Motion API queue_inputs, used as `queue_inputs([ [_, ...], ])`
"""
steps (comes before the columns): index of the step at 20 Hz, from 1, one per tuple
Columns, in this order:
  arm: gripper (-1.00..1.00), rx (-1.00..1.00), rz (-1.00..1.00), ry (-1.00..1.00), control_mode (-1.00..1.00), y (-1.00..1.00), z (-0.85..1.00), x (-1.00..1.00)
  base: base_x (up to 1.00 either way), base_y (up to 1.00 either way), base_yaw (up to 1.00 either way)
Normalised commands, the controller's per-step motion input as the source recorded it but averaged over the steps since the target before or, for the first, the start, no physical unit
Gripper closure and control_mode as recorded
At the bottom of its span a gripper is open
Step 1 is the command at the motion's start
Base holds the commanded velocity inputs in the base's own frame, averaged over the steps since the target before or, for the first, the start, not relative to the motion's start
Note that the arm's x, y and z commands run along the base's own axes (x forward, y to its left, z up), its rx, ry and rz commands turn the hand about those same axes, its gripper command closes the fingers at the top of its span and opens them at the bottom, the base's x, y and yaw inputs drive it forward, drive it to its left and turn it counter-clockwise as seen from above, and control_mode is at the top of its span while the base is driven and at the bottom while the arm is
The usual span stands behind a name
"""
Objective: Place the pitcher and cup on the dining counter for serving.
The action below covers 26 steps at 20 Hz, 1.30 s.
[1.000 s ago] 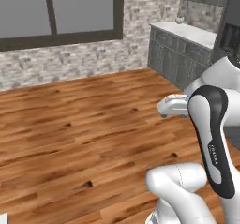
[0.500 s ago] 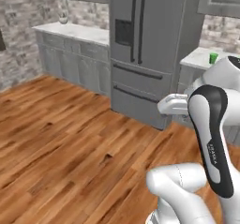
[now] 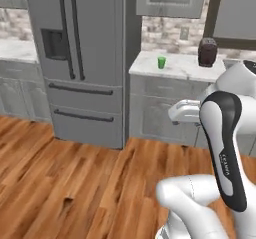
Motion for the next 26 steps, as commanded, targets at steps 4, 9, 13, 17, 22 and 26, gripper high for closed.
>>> queue_inputs([
  [4, -1.0, 0.0, 0.0, 0.0, 1.0, 0.0, 0.0, 0.0, 1.0, 0.0, -0.44],
  [9, -1.0, 0.0, 0.0, 0.0, 1.0, 0.0, 0.0, 0.0, 1.0, 0.0, -0.47],
  [13, -1.0, 0.0, 0.0, 0.0, 1.0, 0.0, 0.0, 0.0, 1.0, 0.16, -0.42],
  [17, -1.0, 0.0, 0.0, 0.0, 1.0, 0.0, 0.0, 0.0, 1.0, 0.37, -0.31],
  [22, -1.0, 0.0, 0.0, 0.0, 1.0, 0.0, 0.0, 0.0, 1.0, 0.46, -0.08],
  [26, -1.0, 0.0, 0.0, 0.0, 1.0, 0.0, 0.0, 0.0, 0.98, 0.27, 0.0],
])
